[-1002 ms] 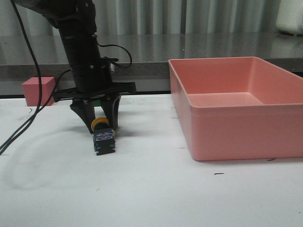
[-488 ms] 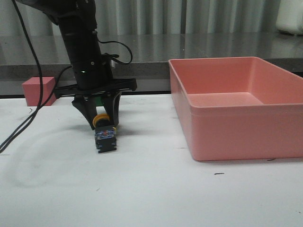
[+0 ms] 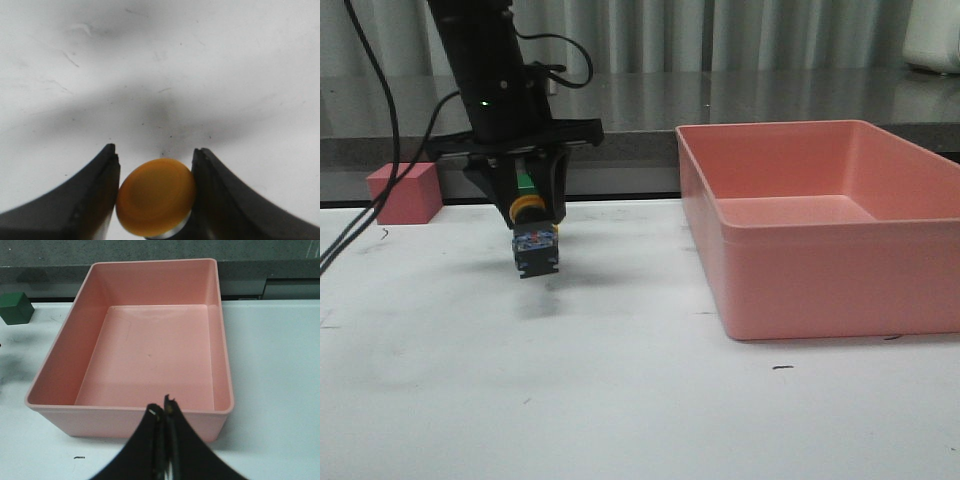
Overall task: Place and stand button with both arms
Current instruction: 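Lift the button with the left gripper, hanging base down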
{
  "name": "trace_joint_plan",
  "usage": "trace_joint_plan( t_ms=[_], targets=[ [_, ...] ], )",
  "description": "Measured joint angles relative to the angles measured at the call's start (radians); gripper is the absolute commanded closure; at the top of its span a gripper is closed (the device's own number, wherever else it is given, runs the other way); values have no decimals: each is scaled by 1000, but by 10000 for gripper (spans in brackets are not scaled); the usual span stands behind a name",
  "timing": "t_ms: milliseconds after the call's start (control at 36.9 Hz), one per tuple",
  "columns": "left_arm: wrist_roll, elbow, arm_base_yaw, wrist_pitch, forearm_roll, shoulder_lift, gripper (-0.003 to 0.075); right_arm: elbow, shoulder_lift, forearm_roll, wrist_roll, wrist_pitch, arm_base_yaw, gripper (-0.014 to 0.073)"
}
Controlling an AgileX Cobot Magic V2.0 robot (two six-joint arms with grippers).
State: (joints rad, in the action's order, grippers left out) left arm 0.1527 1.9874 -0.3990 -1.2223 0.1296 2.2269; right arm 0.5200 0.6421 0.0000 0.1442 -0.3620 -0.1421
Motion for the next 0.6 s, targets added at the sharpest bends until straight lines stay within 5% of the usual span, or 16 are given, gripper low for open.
trace_joint_plan(
  t_ms=[596],
  targets=[
    [-9,0,-2,-10,-165,-125,482,0,0,0,0,0,0,657]
  ],
)
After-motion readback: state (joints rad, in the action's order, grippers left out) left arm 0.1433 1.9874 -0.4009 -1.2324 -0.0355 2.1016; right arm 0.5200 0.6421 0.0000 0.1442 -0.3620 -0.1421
